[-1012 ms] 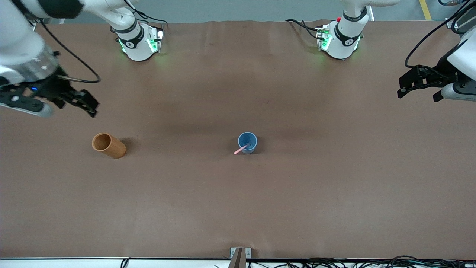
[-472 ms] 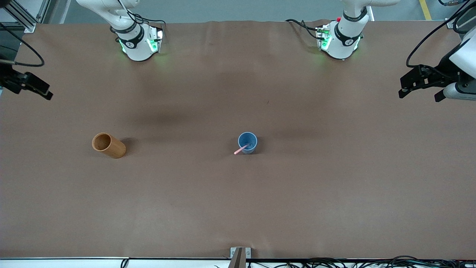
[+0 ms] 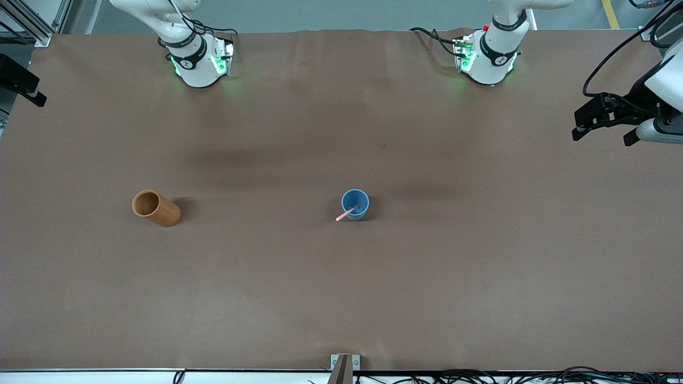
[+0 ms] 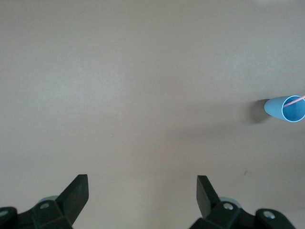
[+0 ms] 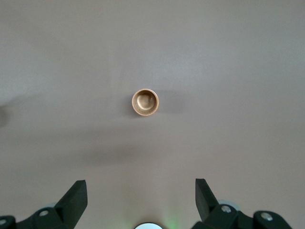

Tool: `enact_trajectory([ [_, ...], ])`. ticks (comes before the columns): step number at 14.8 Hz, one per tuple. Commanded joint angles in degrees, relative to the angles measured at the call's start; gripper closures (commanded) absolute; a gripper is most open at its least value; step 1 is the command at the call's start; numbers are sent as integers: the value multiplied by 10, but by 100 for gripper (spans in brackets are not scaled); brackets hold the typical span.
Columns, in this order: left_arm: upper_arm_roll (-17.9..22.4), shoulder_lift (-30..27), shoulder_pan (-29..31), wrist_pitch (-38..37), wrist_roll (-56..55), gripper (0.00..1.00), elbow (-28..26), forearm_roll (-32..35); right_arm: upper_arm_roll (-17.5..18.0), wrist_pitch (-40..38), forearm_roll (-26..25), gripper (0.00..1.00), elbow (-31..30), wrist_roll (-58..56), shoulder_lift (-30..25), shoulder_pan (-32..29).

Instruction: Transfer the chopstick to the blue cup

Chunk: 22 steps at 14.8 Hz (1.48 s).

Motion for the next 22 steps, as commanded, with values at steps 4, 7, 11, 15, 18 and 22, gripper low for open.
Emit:
enact_trajectory([
  [4, 3, 0, 3, -3, 9, 0, 9, -6, 11, -29, 14, 0, 62, -17, 47, 1],
  [7, 3, 1, 3, -2, 10, 0, 9, -6, 11, -23, 16, 0, 62, -20, 48, -1],
  [11, 3, 1, 3, -3, 10, 0, 9, -6, 7, -11, 38, 0, 61, -48, 51, -10],
  [15, 3, 0, 3, -3, 10, 0, 9, -6, 6, 7, 45, 0, 35, -65, 50, -29],
  [18, 3, 0, 3, -3, 10, 0, 9, -6, 6, 13, 44, 0, 22, -66, 49, -32],
  [22, 3, 0, 4, -3, 9, 0, 9, -7, 10, 17, 40, 0, 21, -66, 48, -27],
])
